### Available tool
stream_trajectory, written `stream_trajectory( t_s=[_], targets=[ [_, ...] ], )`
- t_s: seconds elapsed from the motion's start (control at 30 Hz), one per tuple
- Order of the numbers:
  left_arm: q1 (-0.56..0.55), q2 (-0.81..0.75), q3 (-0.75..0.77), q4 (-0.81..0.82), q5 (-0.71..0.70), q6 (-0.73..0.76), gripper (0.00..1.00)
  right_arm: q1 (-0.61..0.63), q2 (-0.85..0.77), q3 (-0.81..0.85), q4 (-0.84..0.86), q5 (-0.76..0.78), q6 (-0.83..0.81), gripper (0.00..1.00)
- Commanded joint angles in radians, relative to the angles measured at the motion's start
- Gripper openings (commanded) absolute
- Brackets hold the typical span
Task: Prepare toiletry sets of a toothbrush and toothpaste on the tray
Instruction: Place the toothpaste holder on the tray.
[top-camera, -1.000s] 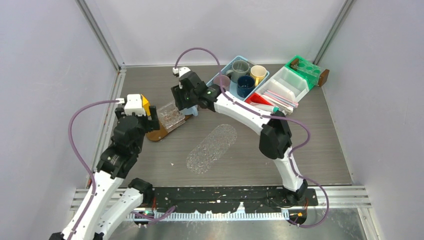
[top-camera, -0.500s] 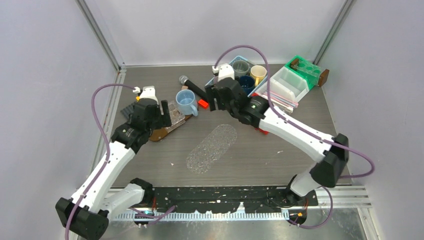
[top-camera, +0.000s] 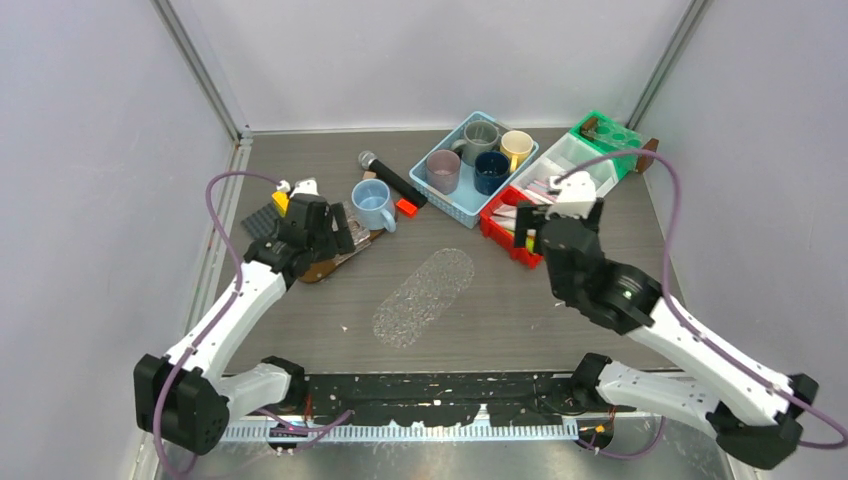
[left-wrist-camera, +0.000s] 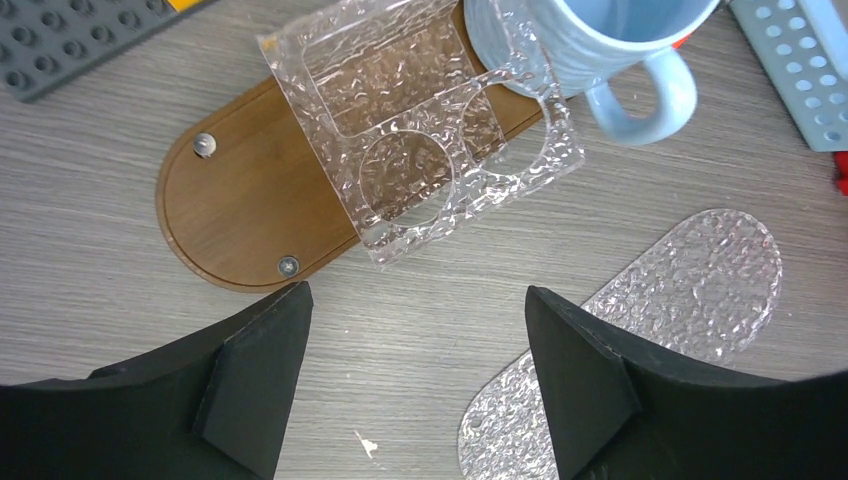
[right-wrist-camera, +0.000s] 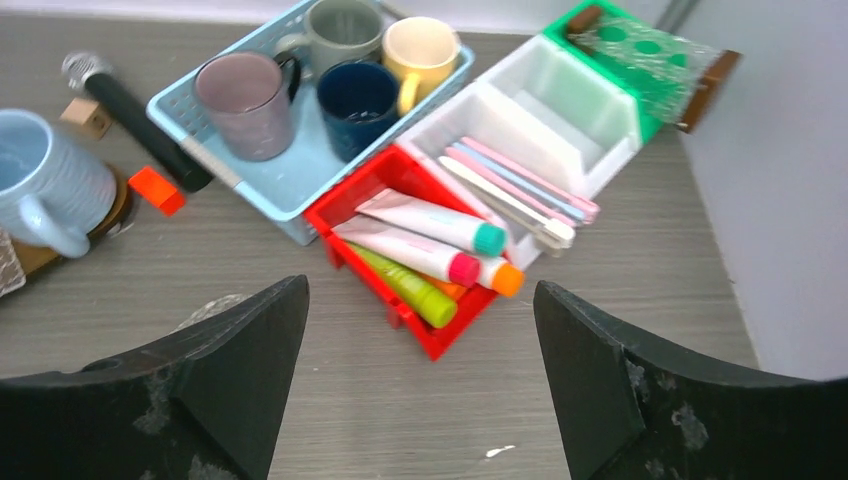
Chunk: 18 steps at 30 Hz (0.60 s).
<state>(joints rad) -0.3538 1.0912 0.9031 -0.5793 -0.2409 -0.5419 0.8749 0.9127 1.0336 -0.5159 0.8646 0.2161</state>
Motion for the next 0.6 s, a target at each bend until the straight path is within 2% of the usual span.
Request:
stream_trajectory(
  t_s=[0.0, 0.3, 0.57],
  targets=[
    [0.021, 0.040, -0.025, 0.089, 0.051, -0.053, 0.81, -0.001, -0.161, -0.035, -0.046, 0.172, 0.015, 0.90],
    [0.047, 0.098, -0.056, 0.164, 0.086, -0.078, 0.80, -0.001, -0.335, -0.079, -0.130, 0.343, -0.002, 0.92],
    [0.061, 0.130, -0.060, 0.228, 0.118, -0.112, 0.80, -0.001, -0.391, -0.120, -0.094, 0.364, -0.023, 0.93]
  ],
)
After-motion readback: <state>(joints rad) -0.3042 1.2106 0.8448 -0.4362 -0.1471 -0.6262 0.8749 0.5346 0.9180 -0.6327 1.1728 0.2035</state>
